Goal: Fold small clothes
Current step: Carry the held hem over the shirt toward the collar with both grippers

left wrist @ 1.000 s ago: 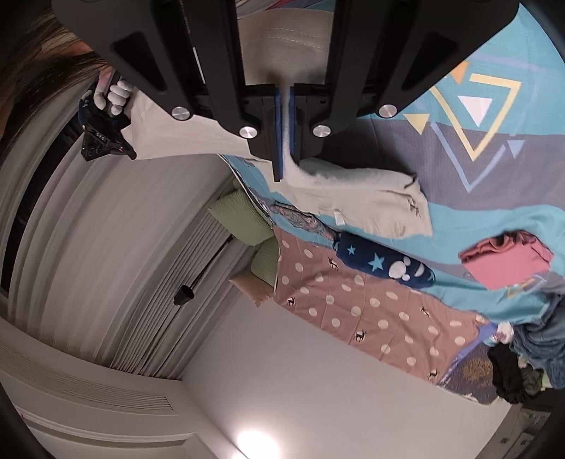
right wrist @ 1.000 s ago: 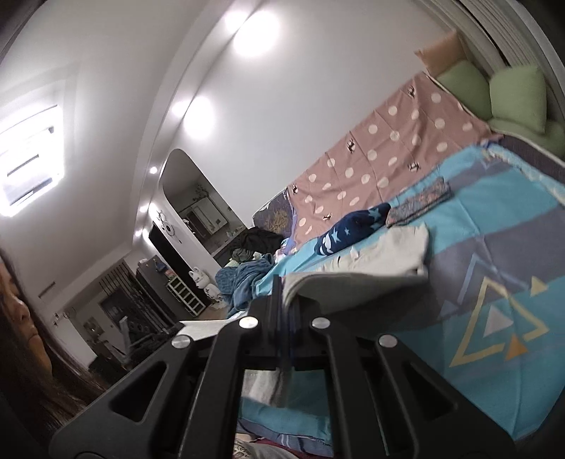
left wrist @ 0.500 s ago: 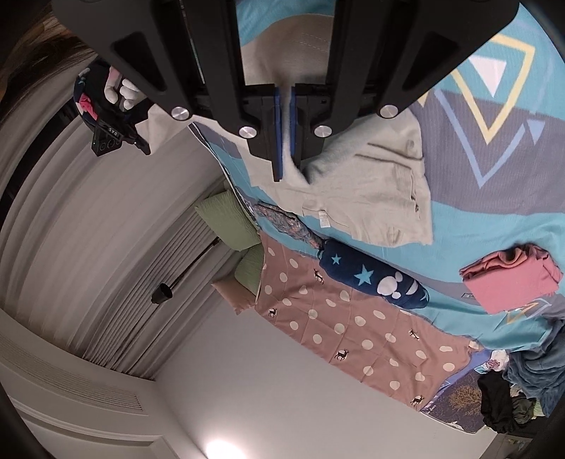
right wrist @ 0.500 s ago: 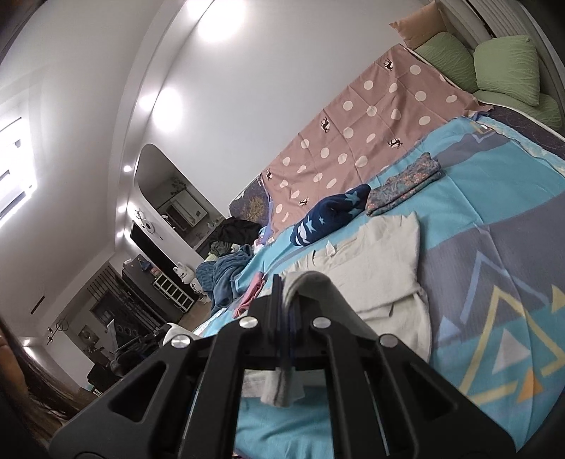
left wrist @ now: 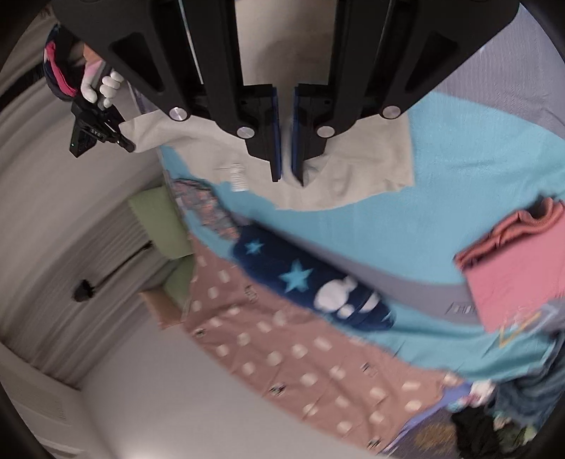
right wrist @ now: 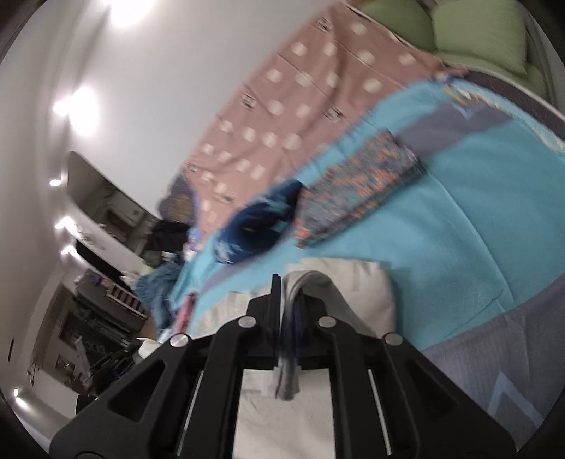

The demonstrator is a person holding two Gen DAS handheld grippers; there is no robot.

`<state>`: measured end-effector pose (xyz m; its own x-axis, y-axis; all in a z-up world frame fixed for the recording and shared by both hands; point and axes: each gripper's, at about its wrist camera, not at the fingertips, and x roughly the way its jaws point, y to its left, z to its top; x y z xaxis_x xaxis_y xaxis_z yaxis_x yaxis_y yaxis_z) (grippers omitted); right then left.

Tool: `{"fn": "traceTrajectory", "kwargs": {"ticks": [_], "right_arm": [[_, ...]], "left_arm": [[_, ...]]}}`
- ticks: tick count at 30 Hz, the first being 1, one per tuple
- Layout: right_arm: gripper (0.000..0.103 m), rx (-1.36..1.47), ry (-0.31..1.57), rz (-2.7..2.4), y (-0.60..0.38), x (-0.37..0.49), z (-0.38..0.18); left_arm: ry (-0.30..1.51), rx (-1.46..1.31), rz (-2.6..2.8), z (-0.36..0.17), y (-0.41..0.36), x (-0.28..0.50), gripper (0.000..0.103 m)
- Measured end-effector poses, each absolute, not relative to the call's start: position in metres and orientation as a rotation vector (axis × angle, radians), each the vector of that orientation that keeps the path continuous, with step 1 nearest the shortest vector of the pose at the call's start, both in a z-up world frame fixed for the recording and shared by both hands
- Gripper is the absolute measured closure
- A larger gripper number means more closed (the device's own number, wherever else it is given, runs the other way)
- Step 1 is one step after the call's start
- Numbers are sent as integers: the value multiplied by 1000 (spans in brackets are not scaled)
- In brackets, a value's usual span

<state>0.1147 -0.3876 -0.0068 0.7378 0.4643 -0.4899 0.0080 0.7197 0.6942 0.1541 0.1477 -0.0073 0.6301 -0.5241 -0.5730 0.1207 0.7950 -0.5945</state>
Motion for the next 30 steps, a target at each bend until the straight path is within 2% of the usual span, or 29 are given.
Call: {"fn": "traceTrajectory", "kwargs": {"ticks": [5, 12, 13, 16, 18, 19, 20, 21, 22, 30], "right_arm": [[90, 756, 851, 234, -387, 137, -64], [89, 704, 843, 240, -391, 123, -58], [86, 689, 843, 245, -389, 121, -56], [67, 659, 842, 255, -383, 122, -49], [65, 632, 853, 250, -379, 124, -48], [65, 613, 866, 243, -376, 127, -49], [74, 581, 894, 226, -372, 131, -51], [88, 566, 908, 217, -370, 134, -53], [99, 560, 915, 217, -369, 135, -54], [99, 764, 737, 287, -399, 133, -16]], "left_arm": [[910, -555, -315, -47, 158, 167, 91], [911, -455, -356, -41, 151, 141, 75], [918, -435, -350, -42, 149, 140, 74], [935, -408, -341, -45, 145, 138, 74], [943, -397, -334, -46, 142, 140, 74], [943, -383, -333, -47, 139, 142, 79], [946, -362, -335, -46, 136, 143, 97], [951, -352, -336, -46, 133, 144, 103], [949, -352, -332, -45, 133, 143, 103], [797, -389, -351, 4, 139, 153, 103]]}}
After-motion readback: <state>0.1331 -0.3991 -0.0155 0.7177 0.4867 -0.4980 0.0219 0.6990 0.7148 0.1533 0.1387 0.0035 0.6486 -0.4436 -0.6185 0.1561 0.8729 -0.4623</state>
